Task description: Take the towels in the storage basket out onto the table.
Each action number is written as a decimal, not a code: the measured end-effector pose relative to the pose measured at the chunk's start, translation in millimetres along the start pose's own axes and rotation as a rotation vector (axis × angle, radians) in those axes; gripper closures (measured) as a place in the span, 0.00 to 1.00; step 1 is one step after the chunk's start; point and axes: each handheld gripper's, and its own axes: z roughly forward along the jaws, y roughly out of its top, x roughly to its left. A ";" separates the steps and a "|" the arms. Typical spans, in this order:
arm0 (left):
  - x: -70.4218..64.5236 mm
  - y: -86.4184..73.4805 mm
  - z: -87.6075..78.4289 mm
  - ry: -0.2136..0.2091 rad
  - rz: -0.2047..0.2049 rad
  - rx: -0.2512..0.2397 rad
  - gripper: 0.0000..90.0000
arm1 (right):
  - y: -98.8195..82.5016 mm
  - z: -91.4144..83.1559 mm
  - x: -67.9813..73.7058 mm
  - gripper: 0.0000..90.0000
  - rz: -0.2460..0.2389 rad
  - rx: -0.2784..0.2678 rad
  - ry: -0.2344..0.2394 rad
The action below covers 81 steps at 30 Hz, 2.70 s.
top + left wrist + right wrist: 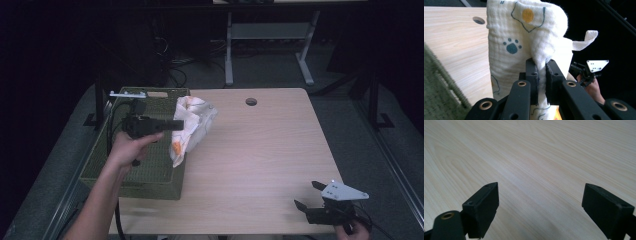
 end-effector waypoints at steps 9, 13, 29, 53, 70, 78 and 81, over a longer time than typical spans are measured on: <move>-6.7 4.5 21.7 -0.025 0.012 0.028 0.92 | -0.6 -3.2 -2.1 0.15 0.005 -0.016 -0.005; -8.3 6.1 30.9 -0.036 0.017 0.035 0.92 | -1.6 -3.4 -2.9 0.15 0.018 -0.017 -0.003; -15.6 -1.7 87.1 -0.084 0.030 0.079 0.92 | -2.6 -4.0 -4.1 0.15 0.018 -0.026 0.002; -15.9 -20.1 172.0 -0.140 -0.013 0.155 0.92 | -1.1 -2.8 -4.2 0.15 0.013 -0.035 0.007; 4.0 -36.0 228.1 -0.036 -0.099 0.136 0.92 | -1.4 -3.2 -4.9 0.15 0.016 -0.035 0.006; 18.4 -42.1 244.2 0.018 -0.147 0.111 0.91 | -0.3 -2.4 -4.1 0.15 0.018 -0.041 0.014; 21.2 -45.2 251.4 0.022 -0.158 0.113 0.91 | -0.6 -2.5 -5.0 0.15 0.017 -0.042 0.012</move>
